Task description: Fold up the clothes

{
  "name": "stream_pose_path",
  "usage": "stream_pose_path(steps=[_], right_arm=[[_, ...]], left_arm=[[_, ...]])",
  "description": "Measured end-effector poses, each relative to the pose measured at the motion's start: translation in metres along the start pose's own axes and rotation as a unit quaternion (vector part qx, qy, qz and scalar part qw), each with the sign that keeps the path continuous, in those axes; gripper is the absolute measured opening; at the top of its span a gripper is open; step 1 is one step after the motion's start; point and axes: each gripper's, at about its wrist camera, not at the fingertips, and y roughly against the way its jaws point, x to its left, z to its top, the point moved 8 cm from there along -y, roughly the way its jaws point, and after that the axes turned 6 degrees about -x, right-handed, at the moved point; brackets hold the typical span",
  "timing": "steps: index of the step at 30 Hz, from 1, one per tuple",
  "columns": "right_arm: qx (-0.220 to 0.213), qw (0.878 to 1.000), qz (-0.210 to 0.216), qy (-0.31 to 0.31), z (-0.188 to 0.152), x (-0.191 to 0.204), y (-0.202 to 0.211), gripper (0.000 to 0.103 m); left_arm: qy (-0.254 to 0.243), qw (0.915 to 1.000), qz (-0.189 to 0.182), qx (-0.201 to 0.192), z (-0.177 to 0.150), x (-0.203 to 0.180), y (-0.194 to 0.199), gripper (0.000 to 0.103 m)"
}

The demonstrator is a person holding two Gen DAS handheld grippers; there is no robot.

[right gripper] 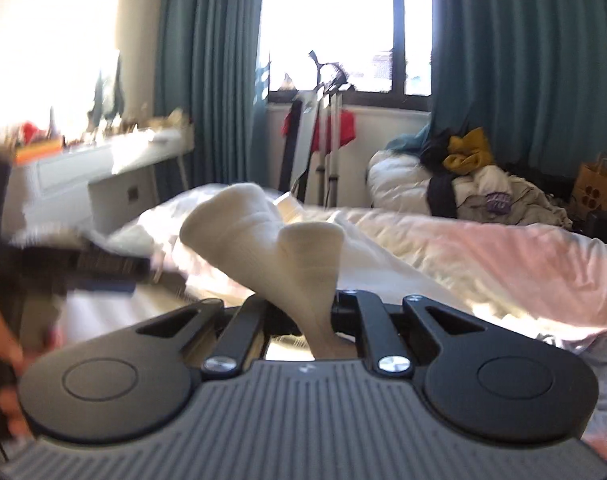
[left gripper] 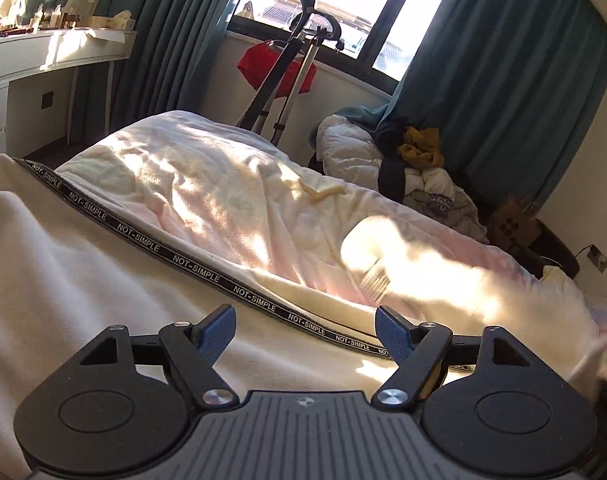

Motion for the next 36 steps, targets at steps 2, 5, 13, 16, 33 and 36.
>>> stream_pose_path(steps=[2,5,13,16,33,36], right_arm=[[0.047,0.998,0.006,0.043,-0.043,0.04,-0.01,0.009],[0.06,0.995,0.003,0.08,-0.063,0.059,-0.015,0.01],[0.09,0.988,0.055,0.116,-0.058,0.061,-0.008,0.025],[0.107,0.983,0.099,0.114,-0.06,0.063,0.002,0.039],[0.088,0.977,0.19,-0.048,-0.049,0.027,0.02,0.047],[0.097,0.972,0.206,-0.061,-0.057,0.028,0.01,0.047]], left_arm=[[0.008,1.0,0.002,0.003,-0.001,0.005,0.0,0.078],[0.022,0.9997,-0.004,0.003,-0.001,0.01,0.002,0.078],[0.032,0.9989,-0.031,0.015,-0.007,0.005,-0.005,0.078],[0.042,0.9972,-0.059,0.019,-0.009,0.0,-0.005,0.078],[0.01,0.9807,-0.118,0.156,-0.037,-0.058,-0.091,0.07],[0.006,0.9792,-0.114,0.168,-0.048,-0.056,-0.116,0.061]])
